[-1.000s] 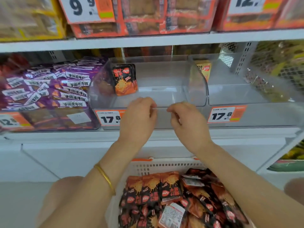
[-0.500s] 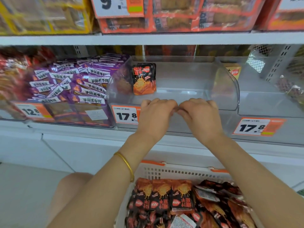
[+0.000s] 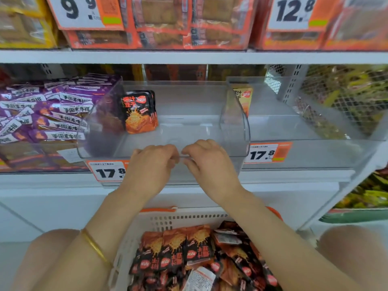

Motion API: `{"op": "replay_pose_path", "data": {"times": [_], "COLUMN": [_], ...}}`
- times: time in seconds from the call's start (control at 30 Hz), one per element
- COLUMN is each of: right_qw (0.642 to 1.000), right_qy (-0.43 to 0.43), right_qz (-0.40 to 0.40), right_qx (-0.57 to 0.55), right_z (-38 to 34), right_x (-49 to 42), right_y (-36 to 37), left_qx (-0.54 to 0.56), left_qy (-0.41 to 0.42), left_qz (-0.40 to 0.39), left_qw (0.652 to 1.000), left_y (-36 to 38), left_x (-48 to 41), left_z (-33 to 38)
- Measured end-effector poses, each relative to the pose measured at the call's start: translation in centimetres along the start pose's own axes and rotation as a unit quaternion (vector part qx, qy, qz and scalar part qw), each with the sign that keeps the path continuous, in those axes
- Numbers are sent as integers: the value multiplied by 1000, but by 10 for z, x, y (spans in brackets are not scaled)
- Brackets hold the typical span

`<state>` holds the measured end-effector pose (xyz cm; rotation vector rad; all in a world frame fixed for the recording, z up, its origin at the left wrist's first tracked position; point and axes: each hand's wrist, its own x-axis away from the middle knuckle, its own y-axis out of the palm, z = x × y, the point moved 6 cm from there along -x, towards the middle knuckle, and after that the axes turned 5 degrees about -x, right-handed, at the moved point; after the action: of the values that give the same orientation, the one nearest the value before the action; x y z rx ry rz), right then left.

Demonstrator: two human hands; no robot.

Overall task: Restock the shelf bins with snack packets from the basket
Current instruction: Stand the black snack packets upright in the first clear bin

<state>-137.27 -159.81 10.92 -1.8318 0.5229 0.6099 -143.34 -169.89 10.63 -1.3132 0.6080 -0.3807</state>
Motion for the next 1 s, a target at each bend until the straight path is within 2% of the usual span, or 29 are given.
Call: {"op": "replay_pose_path", "data": {"times": [0.07, 0.17, 0.2, 0.27, 0.37, 0.43, 0.5, 0.63, 1.0], "right_qw": [996, 974, 968, 971, 967, 962, 965, 979, 986], "right_qy": [11, 113, 152, 198, 196, 172, 138, 81, -12], "right_qz": [79, 198, 198, 112, -63, -106, -98, -33, 35], "right_qx": [-32, -7, 14, 73, 153, 186, 199, 187, 161], "right_z": [8, 48, 64, 92, 117, 129, 132, 133, 112], "right_x": [8, 29, 35, 36, 30, 26, 23, 22, 40], "right_y": [-34, -85, -92, -87, -68, -60, -56, -59, -74], "left_qx": [-6, -3, -2, 0, -5, -5, 31, 94, 131], "left_qy": [-1, 52, 74, 102, 118, 125, 126, 119, 134], "left_qz": [-23, -34, -33, -34, -24, -17, -24, -37, -2], "left_qw": [1000, 998, 997, 994, 993, 992, 991, 988, 982], "left_y": [-3, -4, -3, 5, 13, 17, 21, 26, 26], "left_x": [-5, -15, -18, -24, -30, -30, -29, -27, -25], "left_z": [12, 54, 70, 95, 112, 114, 113, 109, 107]}}
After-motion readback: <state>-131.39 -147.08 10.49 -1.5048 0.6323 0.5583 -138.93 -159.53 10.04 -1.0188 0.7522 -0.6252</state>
